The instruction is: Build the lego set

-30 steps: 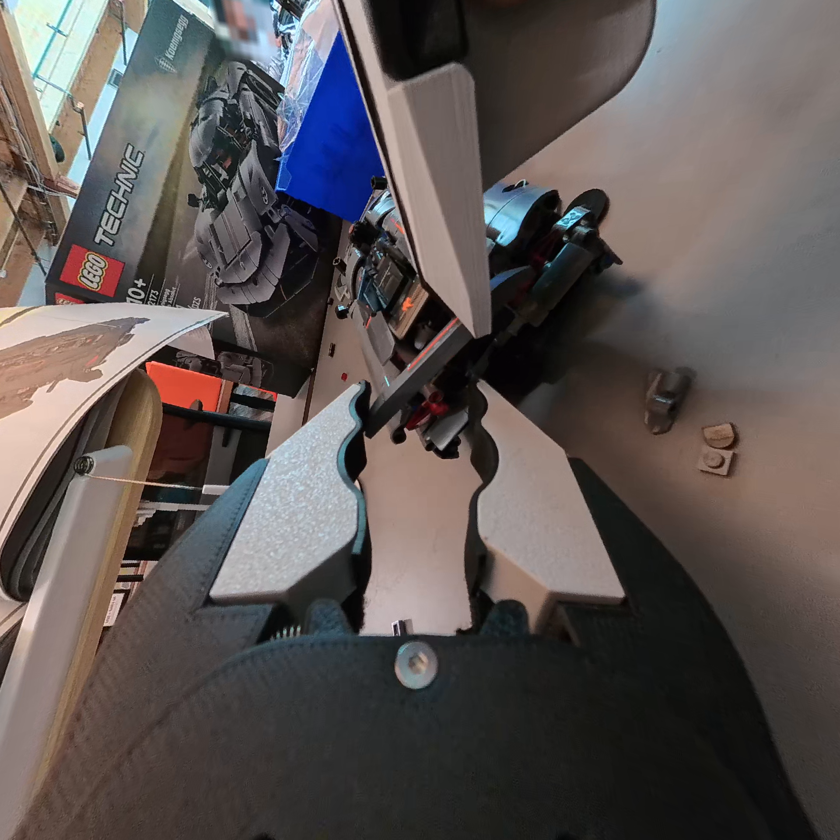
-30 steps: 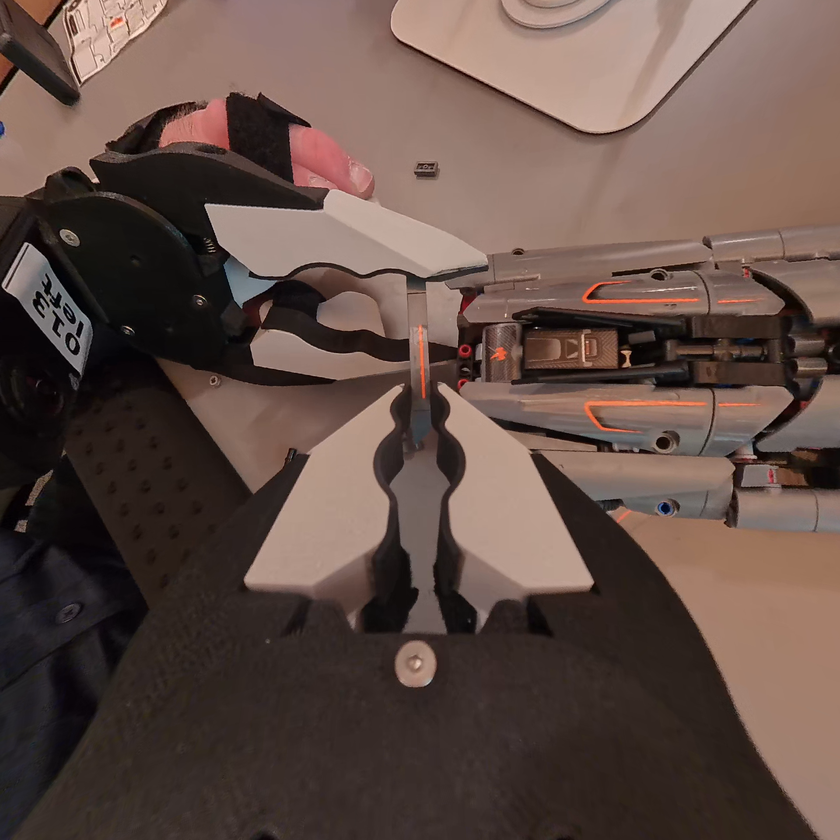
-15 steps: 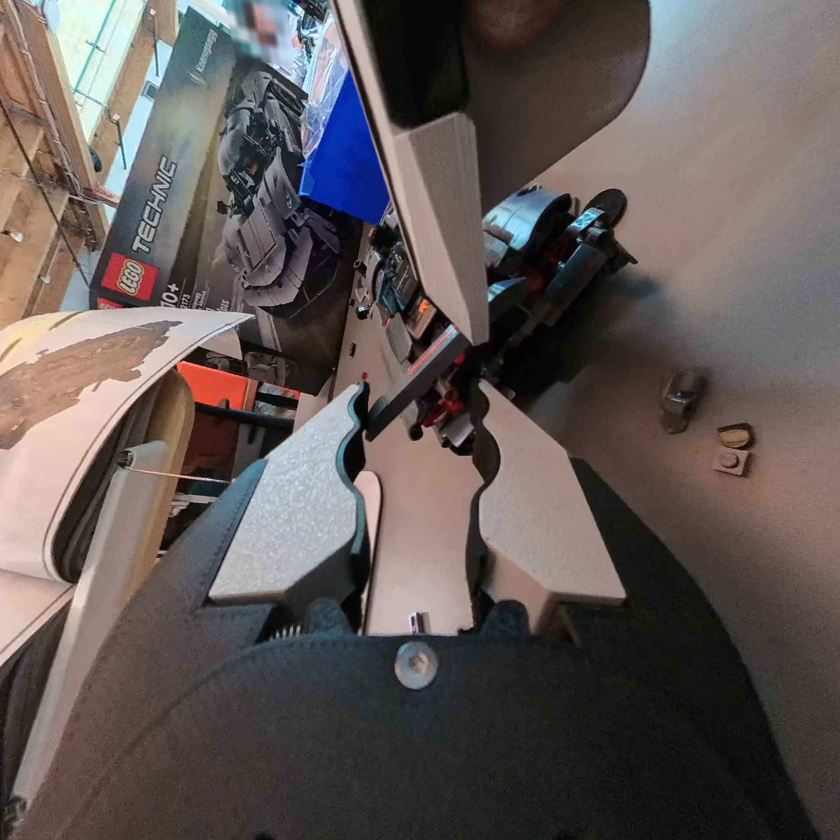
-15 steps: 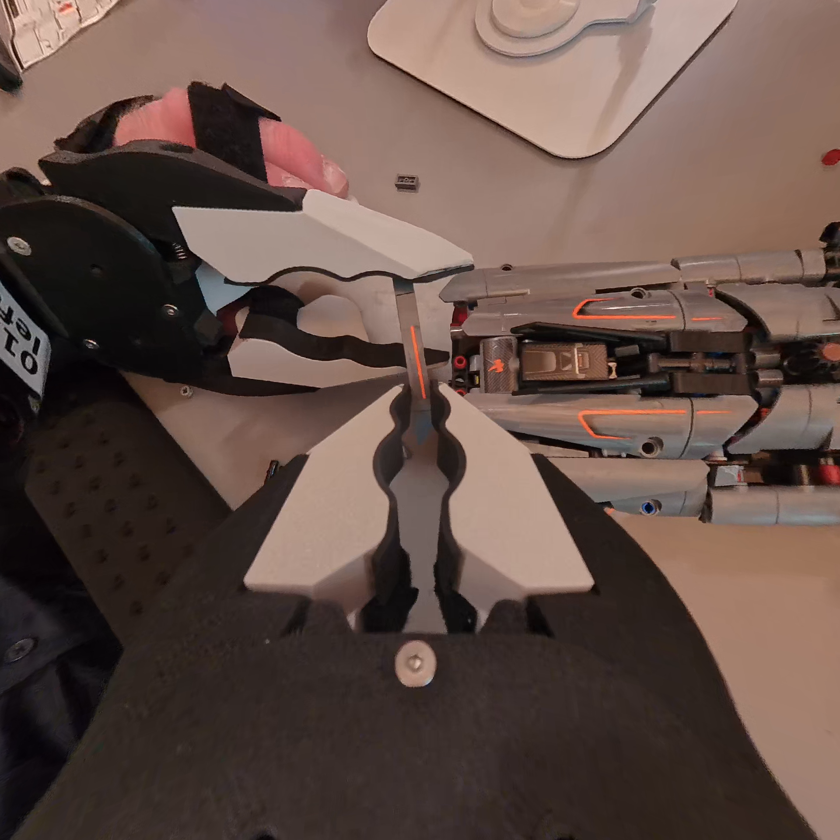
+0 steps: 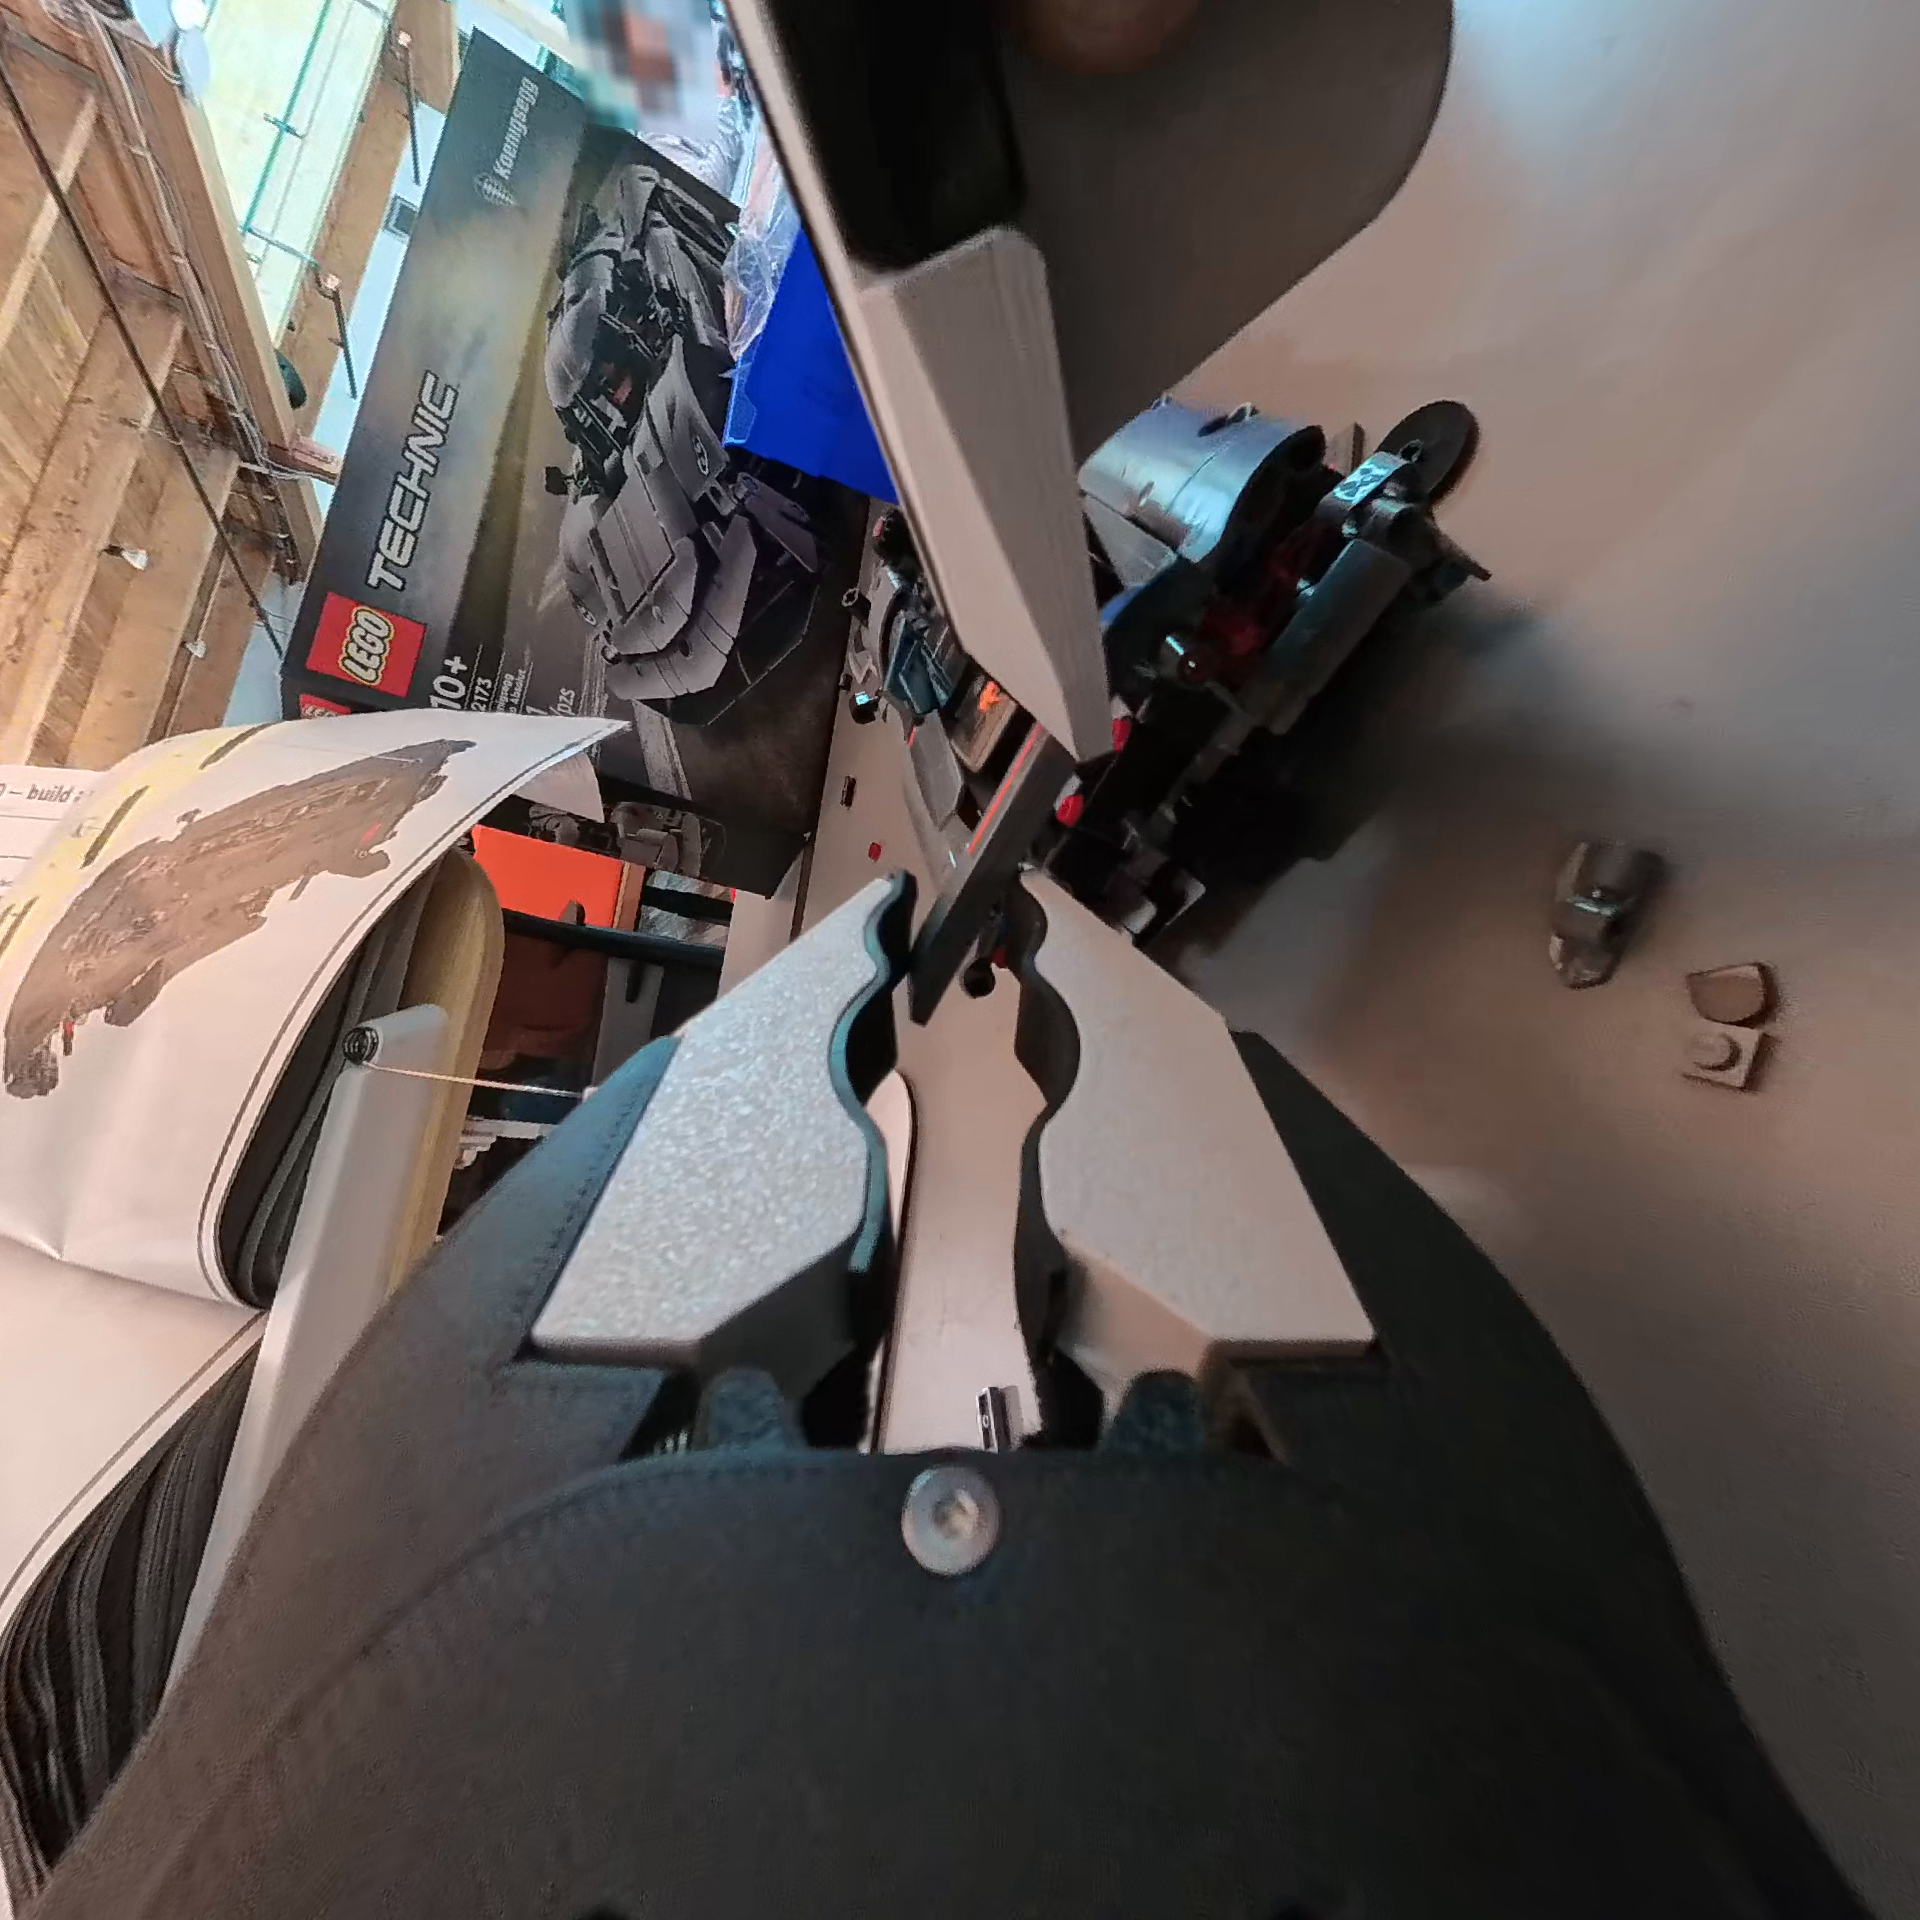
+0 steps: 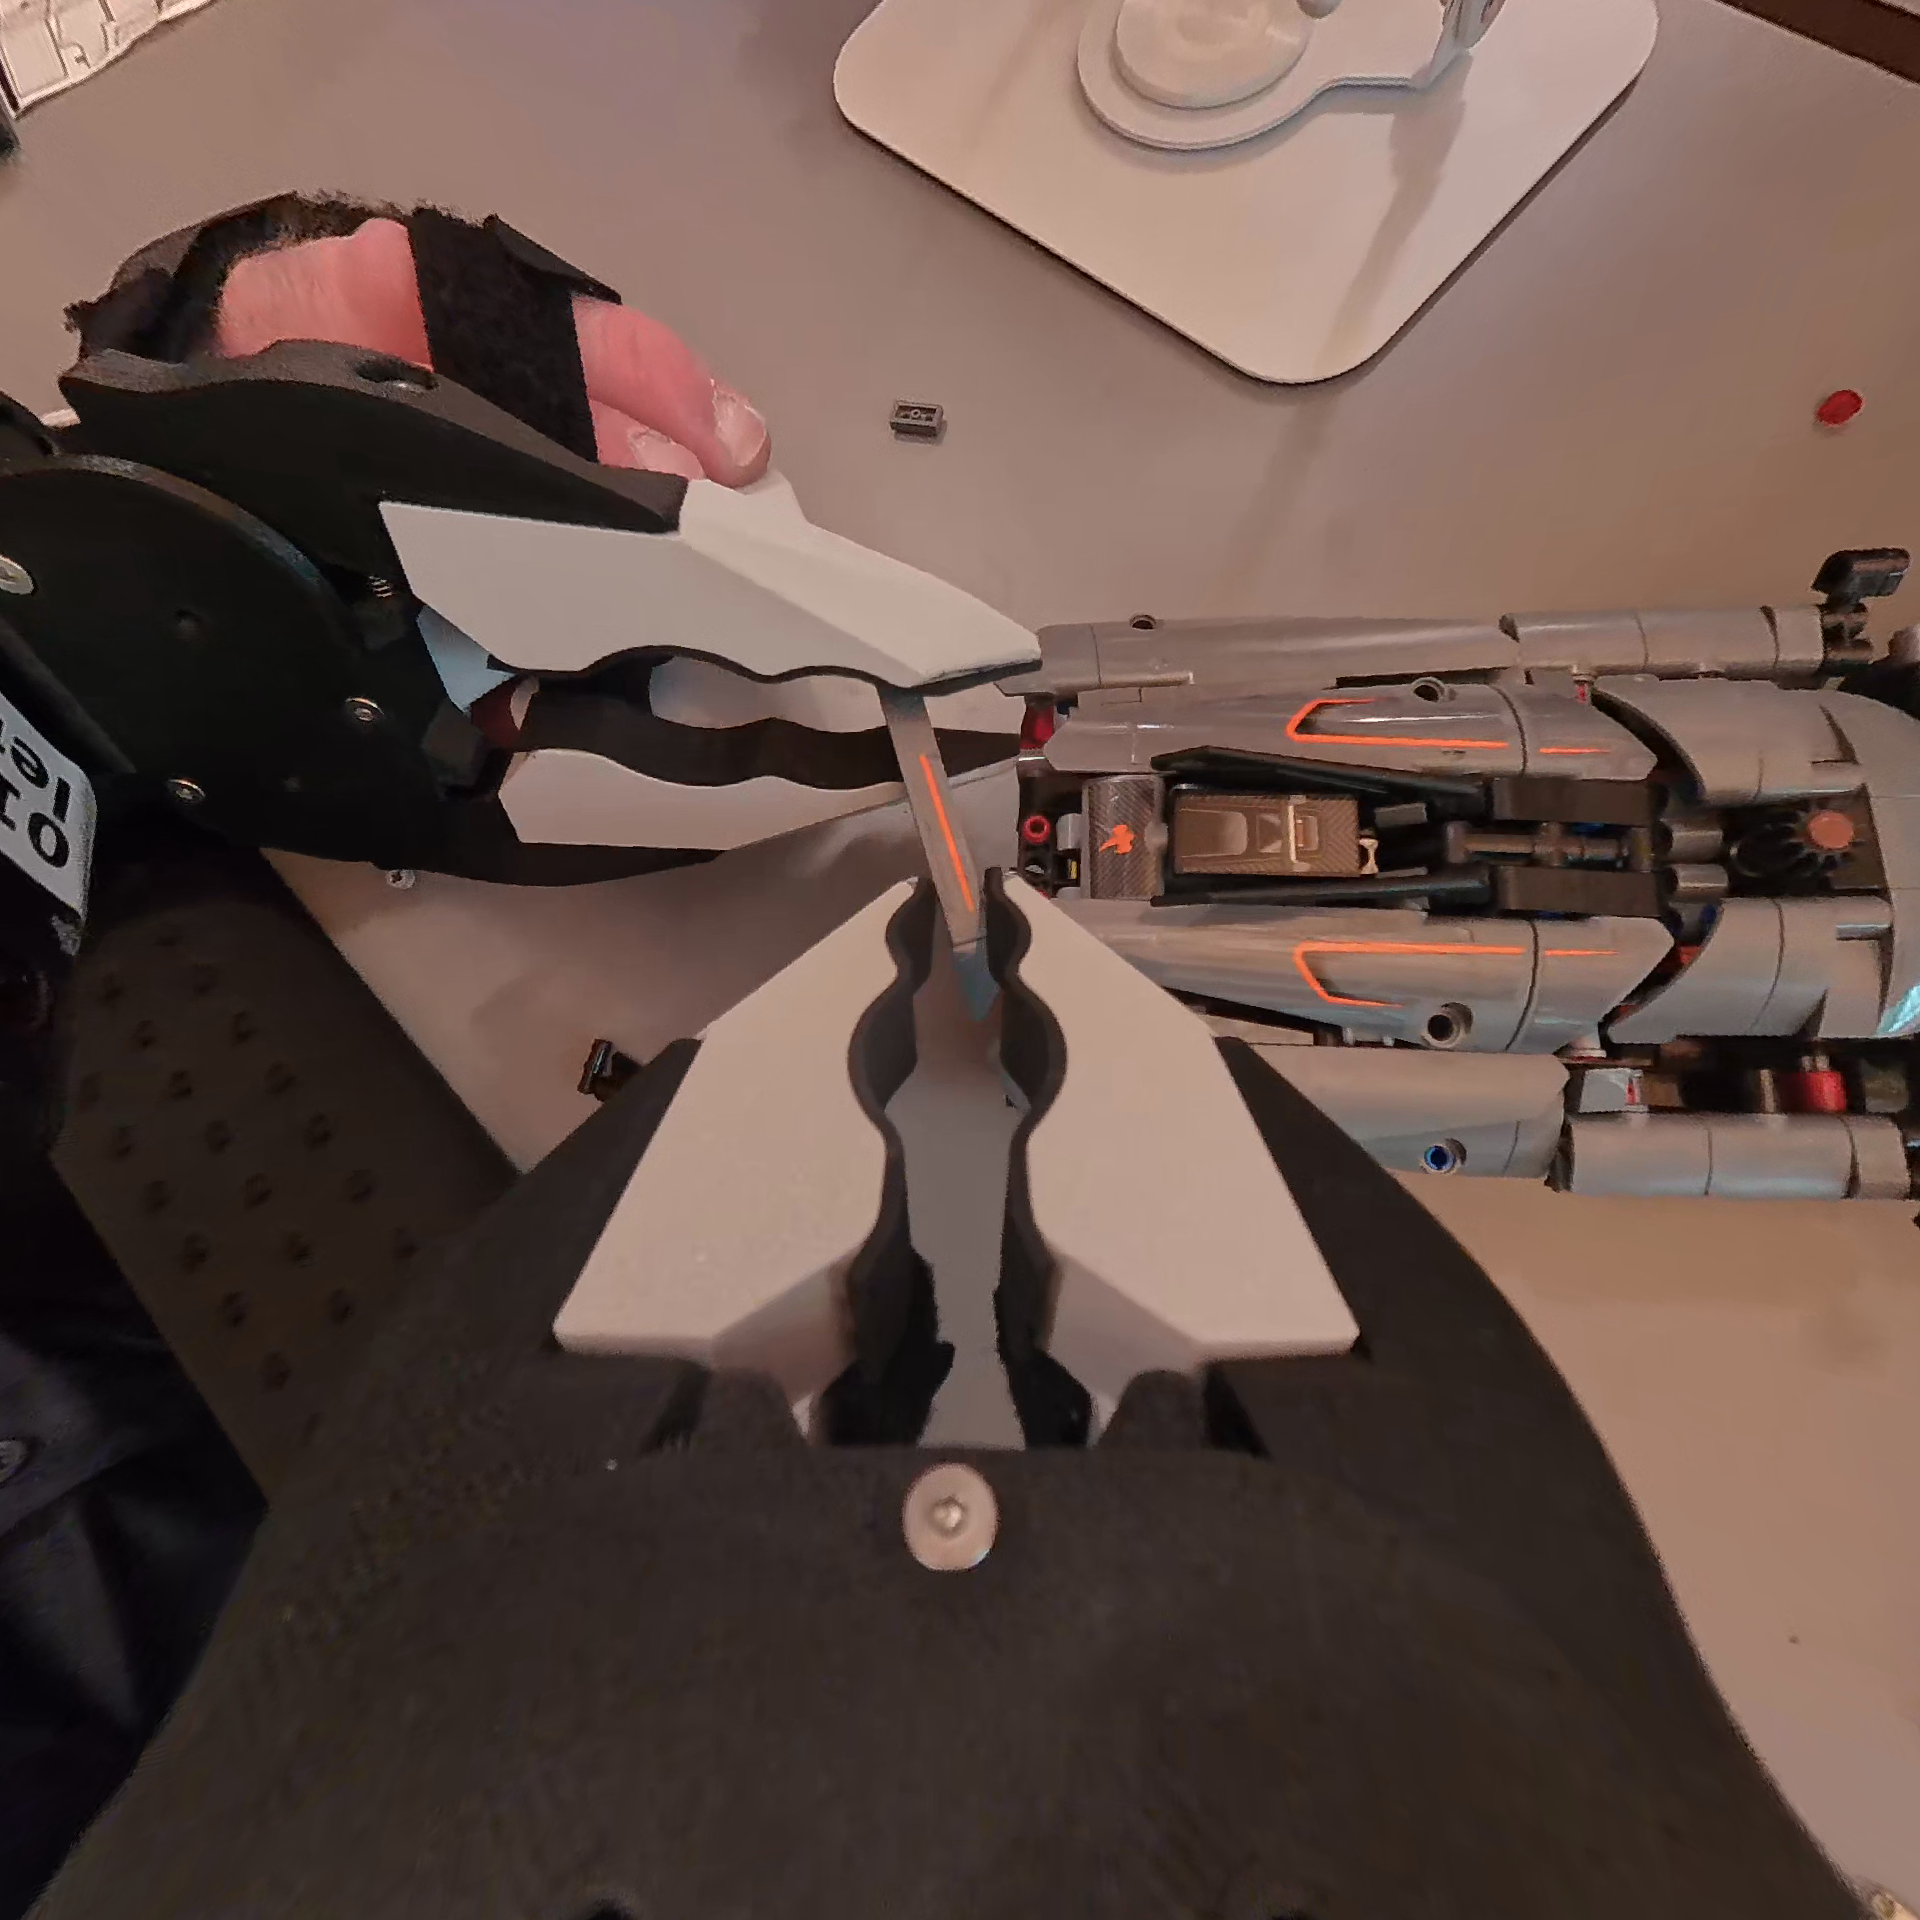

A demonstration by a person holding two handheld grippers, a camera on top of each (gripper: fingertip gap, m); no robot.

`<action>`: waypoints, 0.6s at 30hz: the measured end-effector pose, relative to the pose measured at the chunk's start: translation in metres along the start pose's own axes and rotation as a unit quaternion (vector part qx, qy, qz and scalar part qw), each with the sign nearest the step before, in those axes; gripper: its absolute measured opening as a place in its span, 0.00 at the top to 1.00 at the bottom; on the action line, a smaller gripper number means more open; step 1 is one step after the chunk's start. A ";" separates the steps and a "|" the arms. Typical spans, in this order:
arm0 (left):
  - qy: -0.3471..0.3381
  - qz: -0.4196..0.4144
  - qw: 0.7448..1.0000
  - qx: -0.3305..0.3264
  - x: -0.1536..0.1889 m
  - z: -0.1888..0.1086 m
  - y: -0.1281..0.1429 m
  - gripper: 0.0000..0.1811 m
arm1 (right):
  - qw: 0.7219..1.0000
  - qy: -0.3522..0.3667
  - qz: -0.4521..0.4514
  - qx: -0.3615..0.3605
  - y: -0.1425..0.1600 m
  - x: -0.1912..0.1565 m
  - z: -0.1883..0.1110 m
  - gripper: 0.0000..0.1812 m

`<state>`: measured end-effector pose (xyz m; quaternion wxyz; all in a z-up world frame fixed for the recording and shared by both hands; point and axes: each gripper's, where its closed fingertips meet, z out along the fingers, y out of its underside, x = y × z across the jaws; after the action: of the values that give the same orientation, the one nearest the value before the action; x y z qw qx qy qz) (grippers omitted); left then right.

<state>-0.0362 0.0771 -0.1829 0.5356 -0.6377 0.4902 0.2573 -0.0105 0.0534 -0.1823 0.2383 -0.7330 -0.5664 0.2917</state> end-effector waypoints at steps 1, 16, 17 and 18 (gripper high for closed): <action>0.002 0.000 1.000 0.001 0.001 0.000 0.000 0.93 | 1.000 0.003 -0.004 0.002 -0.001 0.001 -0.001 0.96; 0.056 0.005 0.998 0.013 0.014 0.002 -0.002 0.98 | 0.949 0.153 -0.270 -0.054 -0.009 -0.001 0.004 0.97; 0.061 0.005 0.998 0.014 0.014 0.002 -0.002 0.98 | 0.950 0.151 -0.266 -0.056 -0.008 -0.001 0.004 0.97; 0.061 0.006 0.998 0.015 0.014 0.001 -0.002 0.98 | 0.952 0.146 -0.261 -0.057 -0.008 -0.001 0.005 0.96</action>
<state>-0.0288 0.0733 -0.1946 0.5126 -0.6409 0.5298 0.2141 -0.0198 0.0542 -0.1799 0.3445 -0.6062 -0.7128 0.0759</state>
